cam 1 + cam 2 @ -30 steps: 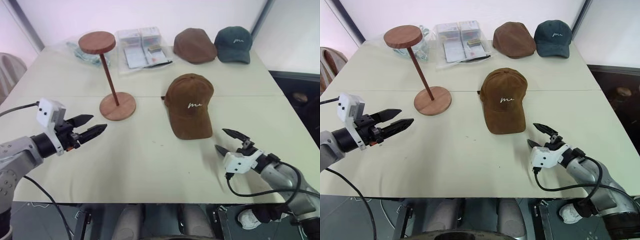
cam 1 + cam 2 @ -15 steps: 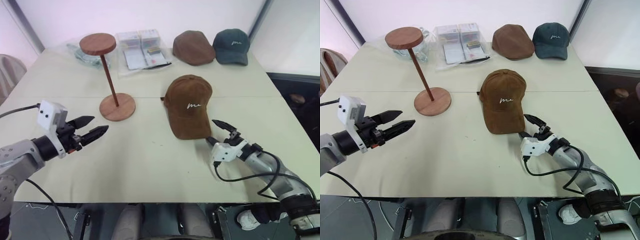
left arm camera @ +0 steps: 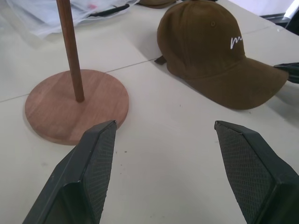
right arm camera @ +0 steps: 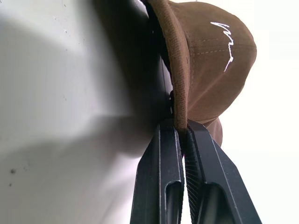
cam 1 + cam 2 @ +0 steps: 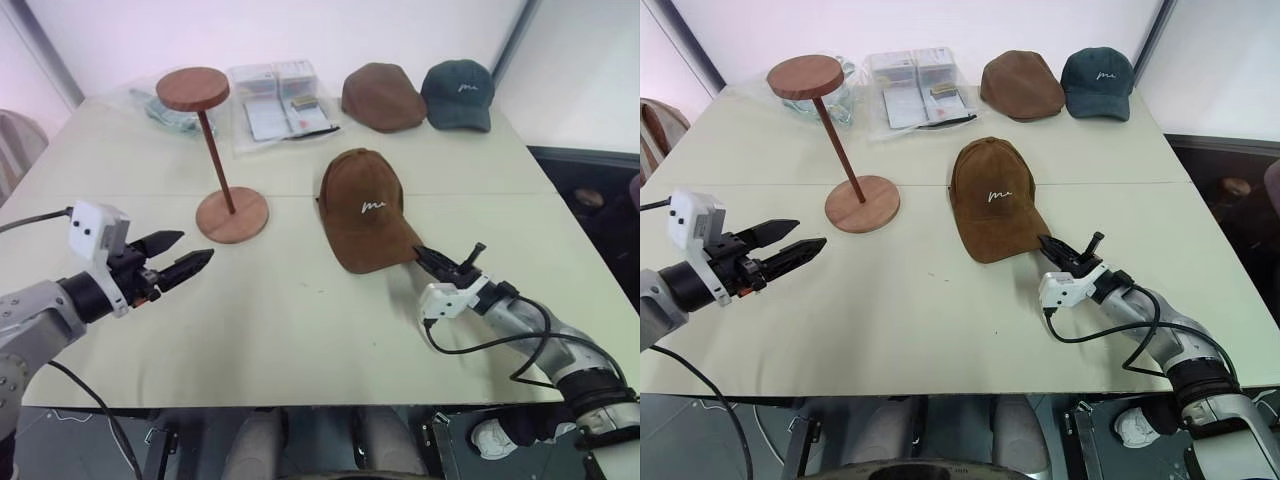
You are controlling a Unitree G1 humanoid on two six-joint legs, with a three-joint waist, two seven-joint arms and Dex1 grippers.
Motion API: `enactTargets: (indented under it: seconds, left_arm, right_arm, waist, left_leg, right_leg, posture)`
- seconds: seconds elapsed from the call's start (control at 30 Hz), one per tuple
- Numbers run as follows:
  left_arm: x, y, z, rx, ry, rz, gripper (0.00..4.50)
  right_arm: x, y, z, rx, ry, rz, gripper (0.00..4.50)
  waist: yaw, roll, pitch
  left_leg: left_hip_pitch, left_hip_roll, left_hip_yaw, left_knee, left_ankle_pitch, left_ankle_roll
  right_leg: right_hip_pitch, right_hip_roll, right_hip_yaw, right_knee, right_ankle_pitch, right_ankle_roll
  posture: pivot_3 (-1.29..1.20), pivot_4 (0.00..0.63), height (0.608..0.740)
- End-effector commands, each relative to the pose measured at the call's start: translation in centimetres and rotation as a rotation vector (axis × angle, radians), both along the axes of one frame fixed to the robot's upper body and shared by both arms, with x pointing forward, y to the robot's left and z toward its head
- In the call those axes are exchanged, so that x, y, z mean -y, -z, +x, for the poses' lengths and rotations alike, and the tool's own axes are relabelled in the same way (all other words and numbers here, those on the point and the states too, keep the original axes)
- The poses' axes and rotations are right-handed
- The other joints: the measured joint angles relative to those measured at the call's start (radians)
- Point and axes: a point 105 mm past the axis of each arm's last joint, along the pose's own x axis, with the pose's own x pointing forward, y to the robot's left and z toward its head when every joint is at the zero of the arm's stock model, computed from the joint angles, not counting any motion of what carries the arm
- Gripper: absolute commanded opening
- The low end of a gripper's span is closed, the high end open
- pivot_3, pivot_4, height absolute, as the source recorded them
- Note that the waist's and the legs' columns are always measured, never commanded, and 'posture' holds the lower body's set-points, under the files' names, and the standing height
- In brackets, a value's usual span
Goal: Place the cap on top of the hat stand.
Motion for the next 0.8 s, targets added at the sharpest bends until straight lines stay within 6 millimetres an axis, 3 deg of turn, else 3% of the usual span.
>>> enactTargets:
  seconds: [0.03, 0.27, 0.57, 0.67, 0.8]
  left_arm:
    - [0.1, -1.3, -0.4, 0.059, -0.002, 0.021, 3.49]
    - [-0.1, -1.4, -0.3, 0.063, -0.014, 0.021, 3.49]
    - [-1.4, -2.1, 0.0, 0.069, -0.042, 0.036, 3.49]
    - [-1.9, -2.2, 0.0, 0.07, -0.056, 0.044, 3.49]
    - [-2.8, -2.7, -0.1, 0.084, -0.092, 0.062, 3.49]
  right_arm:
    - [-1.0, 1.1, -0.5, -0.033, -0.012, 0.029, 0.01]
    - [-1.7, -5.8, 1.8, 0.15, 0.159, 0.413, 0.01]
    - [-2.9, -16.3, 2.5, 0.411, 0.173, 0.614, 0.01]
    - [-3.9, -18.7, 2.5, 0.443, 0.153, 0.65, 0.01]
    - [-7.0, -21.5, 1.9, 0.45, 0.079, 0.734, 0.01]
  waist:
    - [-0.006, 0.0, 0.0]
    - [-0.007, 0.005, 0.003]
    - [-0.006, 0.006, 0.005]
    - [-0.007, 0.006, 0.005]
    - [-0.009, 0.006, 0.005]
  left_leg:
    - [0.0, 0.0, 0.0, 0.0, 0.0, 0.0]
    - [-0.001, 0.001, 0.0, -0.003, 0.0, 0.0]
    - [-0.003, 0.001, 0.0, -0.005, 0.0, 0.0]
    - [-0.003, 0.001, 0.0, -0.007, 0.0, 0.0]
    - [-0.003, 0.001, 0.0, -0.012, 0.001, -0.001]
  right_leg:
    - [0.0, 0.0, 0.0, 0.0, 0.0, 0.0]
    - [-0.004, 0.002, 0.002, 0.001, 0.0, 0.0]
    - [-0.007, 0.002, 0.002, 0.0, 0.0, 0.0]
    - [-0.008, 0.002, 0.002, 0.0, 0.0, 0.0]
    - [-0.011, 0.002, 0.002, 0.0, -0.001, -0.002]
  posture:
    - [0.0, 0.15, 0.74]
    - [0.0, 0.15, 0.74]
    - [0.0, 0.15, 0.74]
    - [0.0, 0.15, 0.74]
    - [0.0, 0.15, 0.74]
